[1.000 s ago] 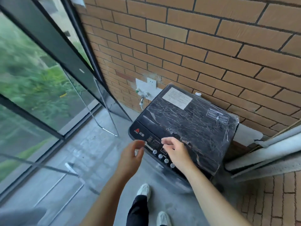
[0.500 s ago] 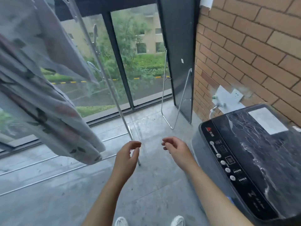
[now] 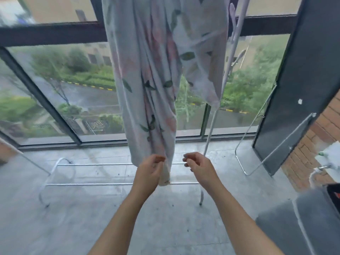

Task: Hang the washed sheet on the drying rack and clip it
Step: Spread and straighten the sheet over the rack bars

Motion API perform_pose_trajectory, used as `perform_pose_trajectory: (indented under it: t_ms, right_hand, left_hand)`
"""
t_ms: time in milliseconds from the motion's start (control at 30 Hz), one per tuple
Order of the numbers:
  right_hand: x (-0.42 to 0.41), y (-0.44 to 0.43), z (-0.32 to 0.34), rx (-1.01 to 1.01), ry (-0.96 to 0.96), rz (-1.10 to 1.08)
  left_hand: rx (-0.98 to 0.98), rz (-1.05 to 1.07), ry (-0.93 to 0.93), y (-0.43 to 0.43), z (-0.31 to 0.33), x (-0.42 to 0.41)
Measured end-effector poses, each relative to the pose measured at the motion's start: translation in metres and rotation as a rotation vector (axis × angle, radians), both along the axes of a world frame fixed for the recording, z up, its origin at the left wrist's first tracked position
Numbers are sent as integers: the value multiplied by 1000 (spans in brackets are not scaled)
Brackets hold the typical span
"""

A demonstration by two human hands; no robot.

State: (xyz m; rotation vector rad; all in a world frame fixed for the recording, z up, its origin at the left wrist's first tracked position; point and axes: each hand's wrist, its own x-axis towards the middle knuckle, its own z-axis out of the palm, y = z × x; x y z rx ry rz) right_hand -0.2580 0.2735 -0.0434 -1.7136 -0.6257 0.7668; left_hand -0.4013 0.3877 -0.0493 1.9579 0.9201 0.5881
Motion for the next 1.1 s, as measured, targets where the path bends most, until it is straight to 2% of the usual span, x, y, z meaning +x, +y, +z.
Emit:
perform_pose_trajectory:
  t_ms: [167, 267, 467, 700, 800, 900, 967, 1033, 1100]
  right_hand:
    - [5, 68, 35, 50, -127, 50]
    - [22, 107, 67, 129, -217, 75]
    - [78, 176, 151, 348, -376, 108]
    - [126, 213, 247, 615, -618, 110]
    - [129, 214, 267, 645, -821, 89]
    - [137, 208, 283, 724, -1088, -64]
    - [145, 202, 291, 691, -1297, -244]
    - [153, 198, 297, 487, -1448, -409]
    - [160, 195, 302, 203, -1385, -423]
  left_hand:
    - [83, 28, -72, 64, 25, -3]
    - [210, 18, -133, 105, 51, 11]
    - [524, 4, -244, 181, 135, 68]
    - [751, 16, -386, 227, 233, 119]
    - [818, 2, -433, 238, 272, 137]
    - [922, -32, -471, 243, 315, 159]
    - [1013, -43, -472, 244, 341, 175]
    - [1123, -38, -418, 247, 364, 193]
    - [1212, -26, -289, 253, 381, 211]
